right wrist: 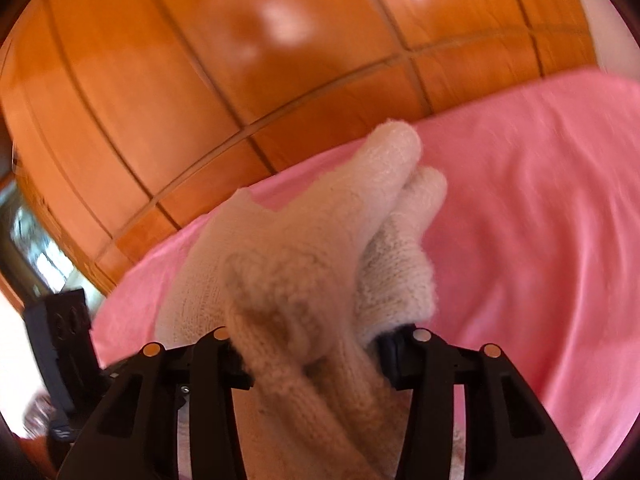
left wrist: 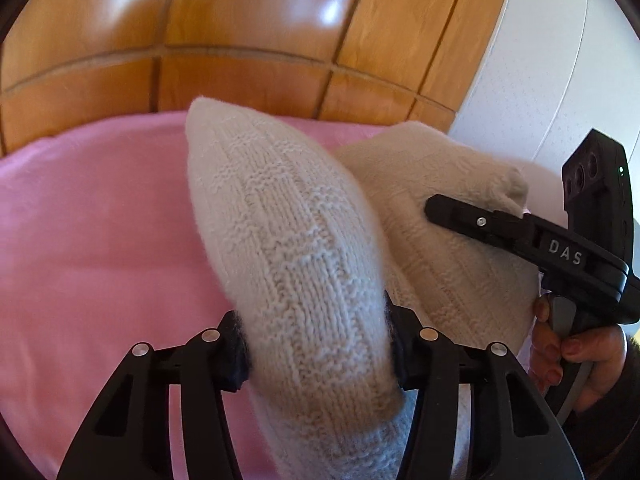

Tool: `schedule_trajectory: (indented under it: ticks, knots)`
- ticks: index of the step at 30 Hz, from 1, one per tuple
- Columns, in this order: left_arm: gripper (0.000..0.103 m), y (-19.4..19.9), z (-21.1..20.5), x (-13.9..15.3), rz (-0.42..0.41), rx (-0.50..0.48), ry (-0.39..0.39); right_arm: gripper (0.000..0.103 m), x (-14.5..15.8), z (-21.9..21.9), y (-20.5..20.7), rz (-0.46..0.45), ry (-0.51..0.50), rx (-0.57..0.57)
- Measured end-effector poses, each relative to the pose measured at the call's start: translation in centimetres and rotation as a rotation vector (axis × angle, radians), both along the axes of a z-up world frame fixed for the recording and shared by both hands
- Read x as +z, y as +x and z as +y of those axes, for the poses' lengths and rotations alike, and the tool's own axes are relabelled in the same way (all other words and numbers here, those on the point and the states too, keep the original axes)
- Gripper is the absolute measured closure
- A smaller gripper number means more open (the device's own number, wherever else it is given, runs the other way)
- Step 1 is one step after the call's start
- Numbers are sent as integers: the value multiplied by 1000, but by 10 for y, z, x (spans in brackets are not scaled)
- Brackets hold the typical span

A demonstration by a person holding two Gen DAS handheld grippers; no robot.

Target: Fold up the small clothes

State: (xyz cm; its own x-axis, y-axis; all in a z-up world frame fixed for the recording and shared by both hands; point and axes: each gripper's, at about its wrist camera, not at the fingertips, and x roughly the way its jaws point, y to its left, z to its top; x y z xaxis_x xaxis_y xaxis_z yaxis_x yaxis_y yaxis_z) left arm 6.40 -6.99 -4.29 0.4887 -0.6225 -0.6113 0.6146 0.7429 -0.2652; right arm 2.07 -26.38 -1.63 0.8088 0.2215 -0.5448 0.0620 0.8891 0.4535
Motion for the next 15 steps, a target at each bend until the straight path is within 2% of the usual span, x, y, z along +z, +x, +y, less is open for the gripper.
schedule_trajectory:
  ticks: [8,15]
  knots:
    - [52,27,50,20,-120,136,20,60,12,50,61,-75,-6,122]
    - [52,98,73,29,-214,249,55,60,14,75,156,-143,-42,179]
